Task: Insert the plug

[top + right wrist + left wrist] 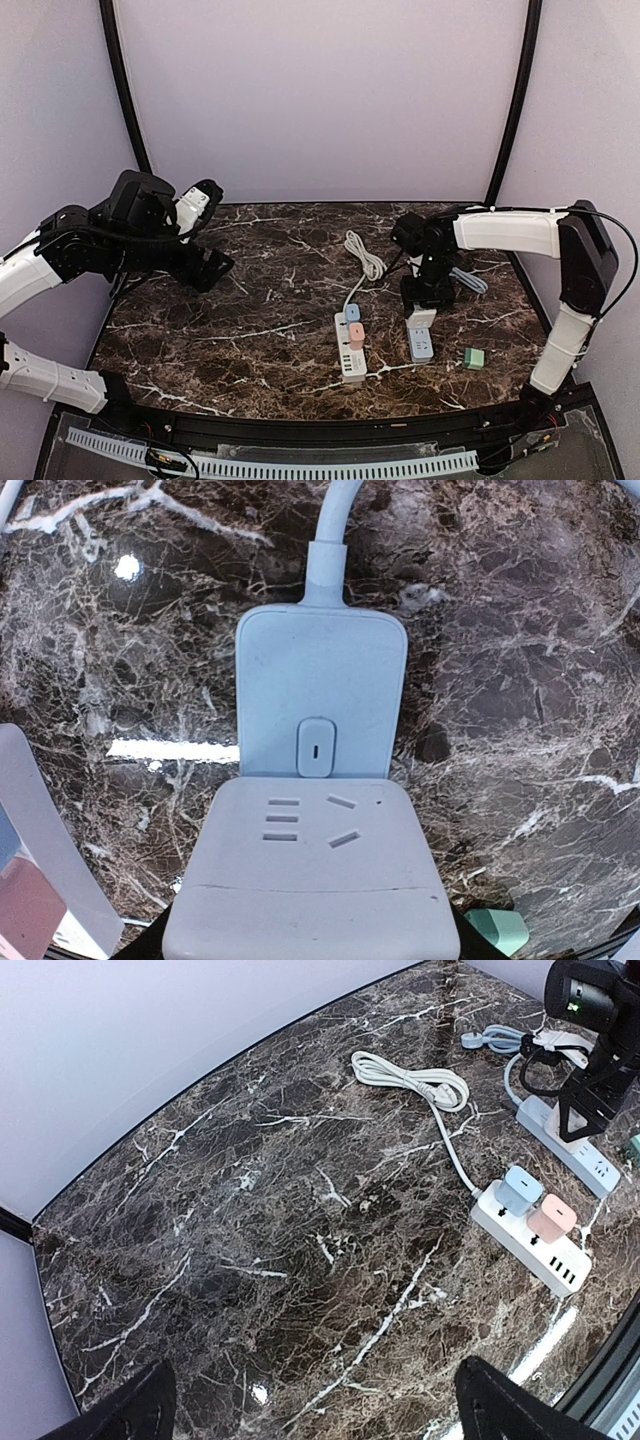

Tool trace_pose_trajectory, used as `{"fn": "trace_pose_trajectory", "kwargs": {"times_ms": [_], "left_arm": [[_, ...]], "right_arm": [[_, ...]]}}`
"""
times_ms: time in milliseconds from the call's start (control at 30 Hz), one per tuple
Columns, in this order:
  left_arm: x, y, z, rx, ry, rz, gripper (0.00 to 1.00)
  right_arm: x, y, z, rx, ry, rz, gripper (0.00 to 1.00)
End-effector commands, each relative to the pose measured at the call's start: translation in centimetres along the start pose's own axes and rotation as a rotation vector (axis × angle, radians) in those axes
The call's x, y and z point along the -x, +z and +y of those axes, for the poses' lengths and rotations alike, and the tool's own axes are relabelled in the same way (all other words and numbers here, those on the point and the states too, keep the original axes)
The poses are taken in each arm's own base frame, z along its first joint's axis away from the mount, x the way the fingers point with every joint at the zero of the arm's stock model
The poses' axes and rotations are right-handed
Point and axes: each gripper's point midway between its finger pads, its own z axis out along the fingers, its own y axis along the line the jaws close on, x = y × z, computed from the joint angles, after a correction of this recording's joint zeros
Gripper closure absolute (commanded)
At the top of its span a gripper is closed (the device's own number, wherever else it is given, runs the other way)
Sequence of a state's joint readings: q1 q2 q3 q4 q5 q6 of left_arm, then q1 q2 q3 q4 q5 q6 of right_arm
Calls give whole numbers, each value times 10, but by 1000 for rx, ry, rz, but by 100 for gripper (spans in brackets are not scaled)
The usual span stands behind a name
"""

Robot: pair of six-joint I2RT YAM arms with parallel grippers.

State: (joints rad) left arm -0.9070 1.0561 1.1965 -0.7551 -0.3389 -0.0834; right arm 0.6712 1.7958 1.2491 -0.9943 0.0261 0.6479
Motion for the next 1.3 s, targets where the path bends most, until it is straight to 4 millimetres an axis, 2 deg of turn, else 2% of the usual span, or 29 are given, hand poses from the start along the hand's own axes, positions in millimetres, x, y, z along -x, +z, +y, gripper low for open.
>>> {"fn": "trace_pose_trajectory", "kwargs": {"times_ms": [0,200,733,800,933,1267], "left_arm": [[6,-2,2,6,-35,-26,1],[6,-1,2,9,-41,-25,1],[9,2,-1,-1,-23,-33,1],[10,1,-1,-4,-24,-36,1],[10,0,-1,-5,-23,-40,1],[11,-2,-1,-11,-36,-49,1]], "right_arm": [[-47,92,0,-4,-13,245,100],[-42,84,1,-15,-12,237,100],[-18,35,14,35,20,134,99],[-18,31,13,37,26,125,93],[-17,24,15,50,33,113,71],[-7,-5,17,61,36,58,38]]}}
